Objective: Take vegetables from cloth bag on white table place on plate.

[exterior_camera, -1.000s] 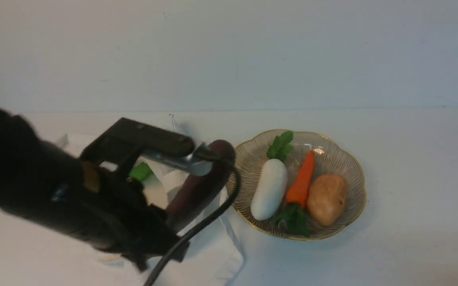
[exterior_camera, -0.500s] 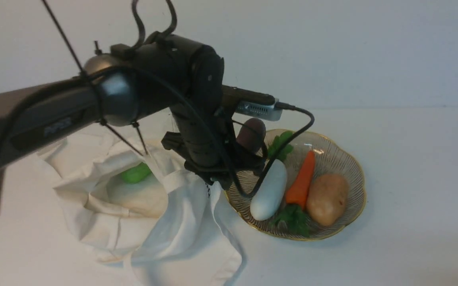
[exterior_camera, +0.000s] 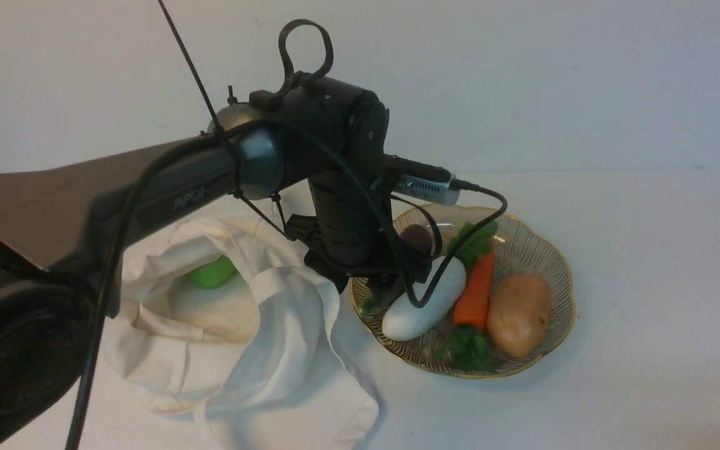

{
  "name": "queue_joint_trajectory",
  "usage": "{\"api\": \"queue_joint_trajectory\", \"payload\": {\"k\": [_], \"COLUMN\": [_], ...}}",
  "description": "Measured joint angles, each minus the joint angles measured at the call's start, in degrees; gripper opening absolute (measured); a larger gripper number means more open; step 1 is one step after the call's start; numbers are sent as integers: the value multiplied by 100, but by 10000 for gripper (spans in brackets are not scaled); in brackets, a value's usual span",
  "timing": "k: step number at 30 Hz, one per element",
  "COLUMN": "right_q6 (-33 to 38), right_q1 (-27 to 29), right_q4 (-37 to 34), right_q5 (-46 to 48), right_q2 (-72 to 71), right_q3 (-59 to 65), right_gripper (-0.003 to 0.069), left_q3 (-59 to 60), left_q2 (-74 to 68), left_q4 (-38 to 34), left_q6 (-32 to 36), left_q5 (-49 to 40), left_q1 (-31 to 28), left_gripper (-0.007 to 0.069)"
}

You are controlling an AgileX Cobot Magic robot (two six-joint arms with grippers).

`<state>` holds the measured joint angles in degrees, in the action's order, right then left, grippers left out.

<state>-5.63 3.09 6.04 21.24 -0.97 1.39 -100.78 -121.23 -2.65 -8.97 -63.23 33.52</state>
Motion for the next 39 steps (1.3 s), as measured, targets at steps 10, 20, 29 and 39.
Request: {"api": "queue_joint_trajectory", "payload": {"k": [10, 20, 29, 39], "right_q6": [0, 0, 0, 0], "right_q1": [0, 0, 0, 0], "right_q4": [0, 0, 0, 12], "right_q5": [0, 0, 0, 0], "right_q2": [0, 0, 0, 0], "right_q3": [0, 0, 0, 0], "right_gripper": [-10, -10, -10, -10], "left_q3": [-683, -275, 3063, 5754], "left_q2": [768, 3021, 5930, 8125], "left_q4": [136, 155, 265, -25], "left_q6": [196, 504, 391, 391], "left_q5": [-646, -713, 1112, 2606], "left_q1": [17, 30, 30, 30], "left_gripper": [237, -5, -5, -5]}}
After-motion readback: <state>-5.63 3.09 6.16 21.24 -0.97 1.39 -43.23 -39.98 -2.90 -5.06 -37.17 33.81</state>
